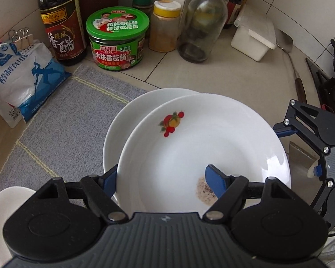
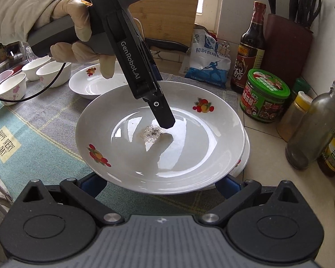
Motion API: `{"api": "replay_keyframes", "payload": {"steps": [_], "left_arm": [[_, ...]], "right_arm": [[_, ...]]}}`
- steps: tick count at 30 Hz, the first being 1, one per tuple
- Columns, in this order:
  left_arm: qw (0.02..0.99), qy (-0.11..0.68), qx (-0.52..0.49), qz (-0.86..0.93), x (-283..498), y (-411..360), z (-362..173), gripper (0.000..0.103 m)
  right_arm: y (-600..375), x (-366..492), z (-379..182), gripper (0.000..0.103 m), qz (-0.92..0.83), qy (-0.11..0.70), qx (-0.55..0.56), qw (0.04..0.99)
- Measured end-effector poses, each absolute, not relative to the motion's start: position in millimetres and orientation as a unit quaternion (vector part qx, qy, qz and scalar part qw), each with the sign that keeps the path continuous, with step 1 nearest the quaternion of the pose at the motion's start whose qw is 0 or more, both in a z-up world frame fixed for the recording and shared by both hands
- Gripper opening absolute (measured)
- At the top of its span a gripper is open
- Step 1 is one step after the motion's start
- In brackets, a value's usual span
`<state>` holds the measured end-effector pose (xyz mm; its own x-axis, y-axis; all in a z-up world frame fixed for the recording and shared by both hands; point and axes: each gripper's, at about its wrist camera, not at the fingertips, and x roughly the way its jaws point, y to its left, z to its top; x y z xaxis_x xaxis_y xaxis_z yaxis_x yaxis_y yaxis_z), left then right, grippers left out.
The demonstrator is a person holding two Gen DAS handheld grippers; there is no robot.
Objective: Organize plates and bowls
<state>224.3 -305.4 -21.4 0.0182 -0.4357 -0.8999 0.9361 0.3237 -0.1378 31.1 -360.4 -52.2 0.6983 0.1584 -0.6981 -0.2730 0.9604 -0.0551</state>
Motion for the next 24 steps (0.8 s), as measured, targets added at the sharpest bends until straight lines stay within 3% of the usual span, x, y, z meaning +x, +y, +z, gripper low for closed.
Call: {"api": "replay_keyframes", "payload": {"steps": [24], "left_arm": [[0.654,0.490,0.266,-0.512,241,-327,-49,0.079]], "right_arm": [[-375,37,-57,0.103,0.095,0.377,-0.060,0.920]]}}
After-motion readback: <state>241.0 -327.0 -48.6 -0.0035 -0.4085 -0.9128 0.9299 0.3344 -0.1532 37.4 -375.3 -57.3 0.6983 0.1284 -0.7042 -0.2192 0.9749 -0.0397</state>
